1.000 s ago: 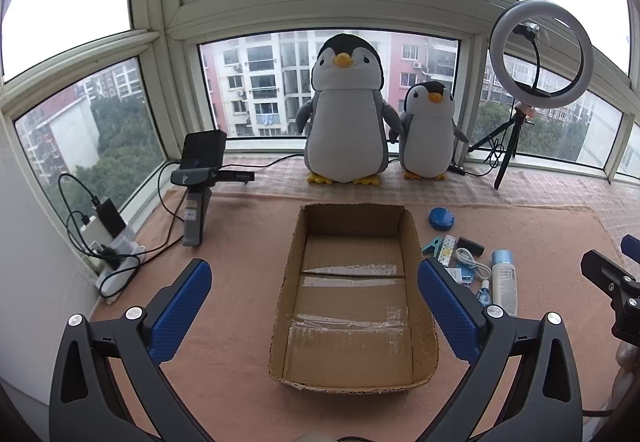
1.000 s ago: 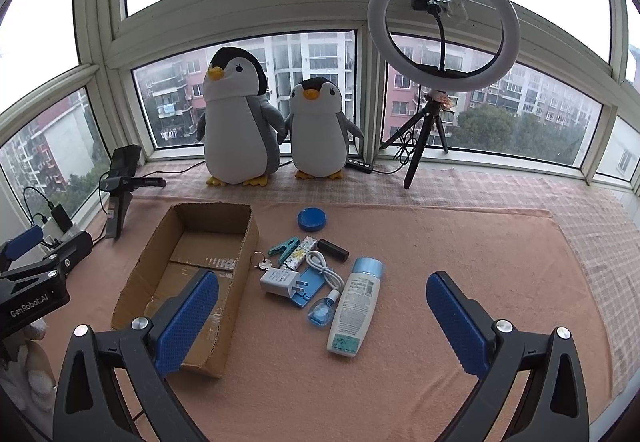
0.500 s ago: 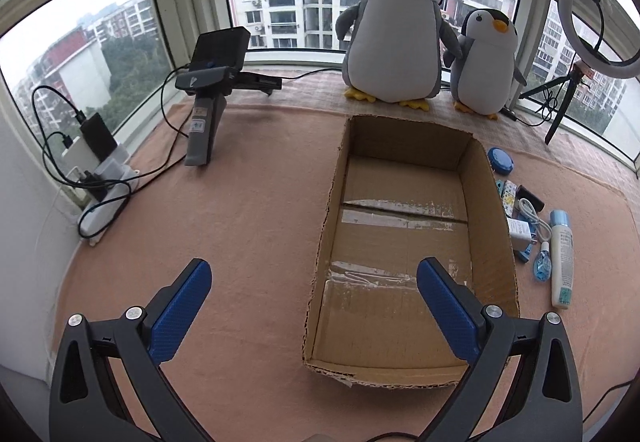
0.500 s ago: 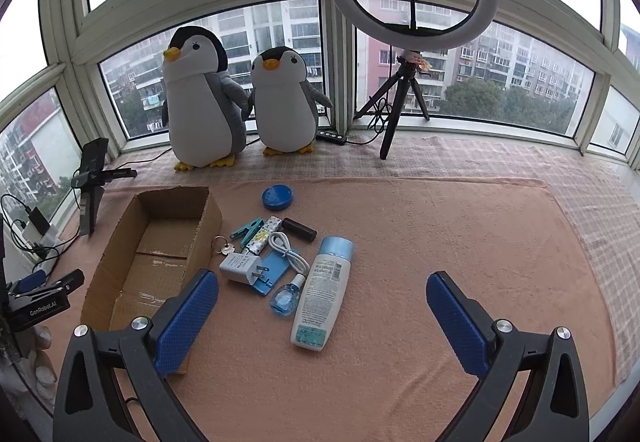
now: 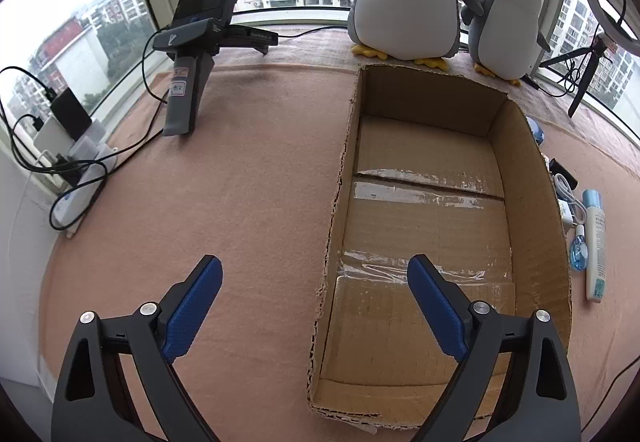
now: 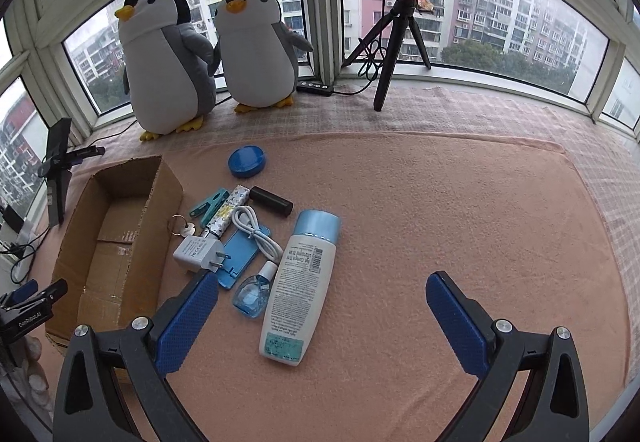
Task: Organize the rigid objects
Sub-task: 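Move the right tool to the lotion bottle and grasp it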
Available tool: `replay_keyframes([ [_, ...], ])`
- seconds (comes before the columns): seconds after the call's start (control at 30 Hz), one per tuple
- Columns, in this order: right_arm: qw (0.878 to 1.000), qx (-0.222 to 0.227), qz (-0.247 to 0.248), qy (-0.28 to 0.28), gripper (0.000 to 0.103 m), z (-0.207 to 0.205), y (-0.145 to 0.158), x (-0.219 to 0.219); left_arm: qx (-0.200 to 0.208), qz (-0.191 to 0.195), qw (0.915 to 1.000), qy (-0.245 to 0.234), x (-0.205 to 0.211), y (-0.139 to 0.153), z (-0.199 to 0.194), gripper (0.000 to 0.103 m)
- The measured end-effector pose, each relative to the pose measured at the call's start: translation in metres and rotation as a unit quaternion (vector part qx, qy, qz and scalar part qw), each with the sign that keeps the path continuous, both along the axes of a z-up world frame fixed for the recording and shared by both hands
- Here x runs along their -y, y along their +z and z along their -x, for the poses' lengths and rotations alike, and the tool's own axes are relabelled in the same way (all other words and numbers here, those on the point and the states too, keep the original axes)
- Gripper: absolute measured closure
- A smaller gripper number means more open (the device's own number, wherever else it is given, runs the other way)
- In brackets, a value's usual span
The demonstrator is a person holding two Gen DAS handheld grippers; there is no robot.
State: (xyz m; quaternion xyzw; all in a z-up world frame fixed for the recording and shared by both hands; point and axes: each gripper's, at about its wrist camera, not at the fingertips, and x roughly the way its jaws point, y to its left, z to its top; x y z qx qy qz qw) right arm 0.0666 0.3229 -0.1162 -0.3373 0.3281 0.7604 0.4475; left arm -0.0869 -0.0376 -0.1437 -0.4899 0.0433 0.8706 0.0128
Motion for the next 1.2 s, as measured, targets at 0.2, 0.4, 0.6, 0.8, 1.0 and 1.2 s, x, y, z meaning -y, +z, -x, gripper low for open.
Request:
replay_keyframes([
  [0.2, 0.999, 0.015, 0.041, 0.001, 0.016, 0.018, -0.030, -0.024, 0.015, 0.000, 0.9999, 0.000, -0.001, -0.014, 0.004, 0.029],
  [0.4, 0.997, 0.048, 0.057, 0.012, 0.024, 0.039, -0.047, -0.034, 0.022, 0.001, 0.9997, -0.005, -0.005, -0.021, 0.007, 0.040],
  [0.6, 0.995, 0.070, 0.075, 0.018, 0.032, 0.048, -0.060, -0.040, 0.028, -0.004, 0.9996, -0.005, -0.005, -0.026, 0.009, 0.047],
  [0.8, 0.993, 0.087, 0.081, 0.029, 0.039, 0.054, -0.069, -0.042, 0.033, -0.007, 0.9994, -0.003, -0.003, -0.029, 0.011, 0.057],
  [1.0, 0.991, 0.095, 0.090, 0.037, 0.045, 0.056, -0.075, -0.046, 0.036, -0.006, 0.9993, -0.006, -0.005, -0.031, 0.010, 0.058],
  [1.2, 0.989, 0.094, 0.103, 0.039, 0.058, 0.050, -0.083, -0.050, 0.040, -0.005, 0.9992, -0.006, -0.006, -0.034, 0.010, 0.062],
])
